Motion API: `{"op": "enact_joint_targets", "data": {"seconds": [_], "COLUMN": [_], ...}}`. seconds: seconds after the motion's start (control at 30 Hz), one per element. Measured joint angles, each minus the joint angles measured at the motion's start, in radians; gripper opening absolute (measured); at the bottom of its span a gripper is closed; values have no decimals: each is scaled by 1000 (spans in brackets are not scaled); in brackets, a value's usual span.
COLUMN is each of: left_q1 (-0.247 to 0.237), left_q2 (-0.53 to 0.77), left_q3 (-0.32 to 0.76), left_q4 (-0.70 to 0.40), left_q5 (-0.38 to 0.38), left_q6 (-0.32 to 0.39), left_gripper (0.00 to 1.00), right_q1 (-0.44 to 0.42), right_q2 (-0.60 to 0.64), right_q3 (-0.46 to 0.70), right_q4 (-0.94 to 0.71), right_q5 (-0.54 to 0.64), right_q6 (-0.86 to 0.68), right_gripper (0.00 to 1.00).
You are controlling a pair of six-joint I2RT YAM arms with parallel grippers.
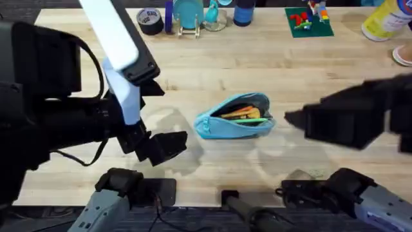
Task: Unzip the bag, pick up the pens from the table one at a time and place them inside, then zip the bag closed.
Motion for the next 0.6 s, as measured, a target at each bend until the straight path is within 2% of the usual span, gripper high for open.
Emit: {"op": "enact_joint_targets", "data": {"seconds": [0.2,0.4,0.6], "left_q1": [0,0,0], "left_q2": [0,0,0], "left_q3": [0,0,0], "left_q4": [0,0,0], "left_q5": [0,0,0], "left_q6": [0,0,0], "left_gripper": [993,994,993], "right_q1": [0,0,0], "right_q2": [-137,-244,-250], "right_q3": [-249,-510,-614], "right_q4": [171,321,420], "right_q5": [-87,-235,-311], "right_q6": [29,111,151], "right_gripper": [996,996,996]}}
